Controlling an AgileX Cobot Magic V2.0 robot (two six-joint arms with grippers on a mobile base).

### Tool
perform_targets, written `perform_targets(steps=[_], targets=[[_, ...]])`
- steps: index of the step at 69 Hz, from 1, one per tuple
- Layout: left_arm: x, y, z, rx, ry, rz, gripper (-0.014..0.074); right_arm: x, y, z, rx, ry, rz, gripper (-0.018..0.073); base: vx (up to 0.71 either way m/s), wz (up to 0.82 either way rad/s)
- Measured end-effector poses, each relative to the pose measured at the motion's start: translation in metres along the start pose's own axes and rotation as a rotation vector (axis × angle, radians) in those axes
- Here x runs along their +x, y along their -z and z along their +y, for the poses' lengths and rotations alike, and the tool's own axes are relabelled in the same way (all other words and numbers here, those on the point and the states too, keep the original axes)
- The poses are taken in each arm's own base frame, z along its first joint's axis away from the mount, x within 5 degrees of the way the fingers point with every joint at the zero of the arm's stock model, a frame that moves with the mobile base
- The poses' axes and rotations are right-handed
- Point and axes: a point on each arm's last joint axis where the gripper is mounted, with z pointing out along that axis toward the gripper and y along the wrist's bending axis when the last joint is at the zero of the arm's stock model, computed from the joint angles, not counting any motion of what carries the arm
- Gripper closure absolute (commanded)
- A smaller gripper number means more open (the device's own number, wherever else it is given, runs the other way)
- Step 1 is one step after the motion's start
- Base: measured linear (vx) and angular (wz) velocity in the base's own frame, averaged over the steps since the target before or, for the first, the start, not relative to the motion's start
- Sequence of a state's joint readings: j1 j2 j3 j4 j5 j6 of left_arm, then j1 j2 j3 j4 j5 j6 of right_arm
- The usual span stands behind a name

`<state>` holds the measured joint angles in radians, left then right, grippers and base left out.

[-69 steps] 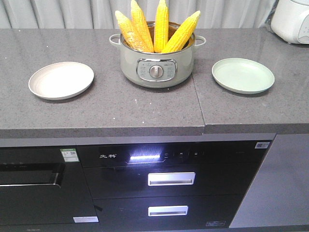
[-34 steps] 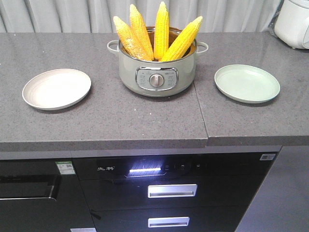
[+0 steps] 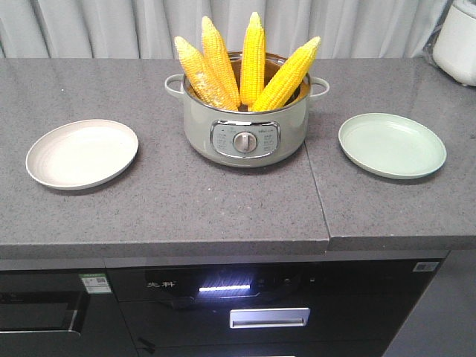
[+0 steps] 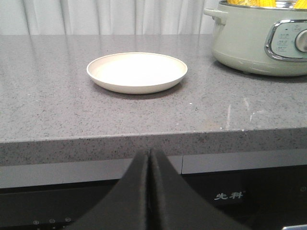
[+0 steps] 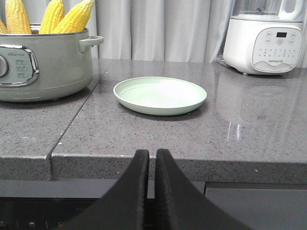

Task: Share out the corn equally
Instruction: 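Drive closer and align the base in front of the pot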

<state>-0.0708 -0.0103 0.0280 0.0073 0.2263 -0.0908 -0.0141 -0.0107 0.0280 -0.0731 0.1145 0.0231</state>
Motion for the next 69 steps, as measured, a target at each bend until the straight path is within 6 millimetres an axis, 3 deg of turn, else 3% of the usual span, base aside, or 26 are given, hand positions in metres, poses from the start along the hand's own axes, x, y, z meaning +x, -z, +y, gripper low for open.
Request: perform_targets(steps=[69], targets=[[0.0000,0.0000,0.0000,0.000,0.000,0.000,0.0605,0.0000,0.0000,0.0000,0.000,0.000,0.000,0.0567,0.05,0.00]])
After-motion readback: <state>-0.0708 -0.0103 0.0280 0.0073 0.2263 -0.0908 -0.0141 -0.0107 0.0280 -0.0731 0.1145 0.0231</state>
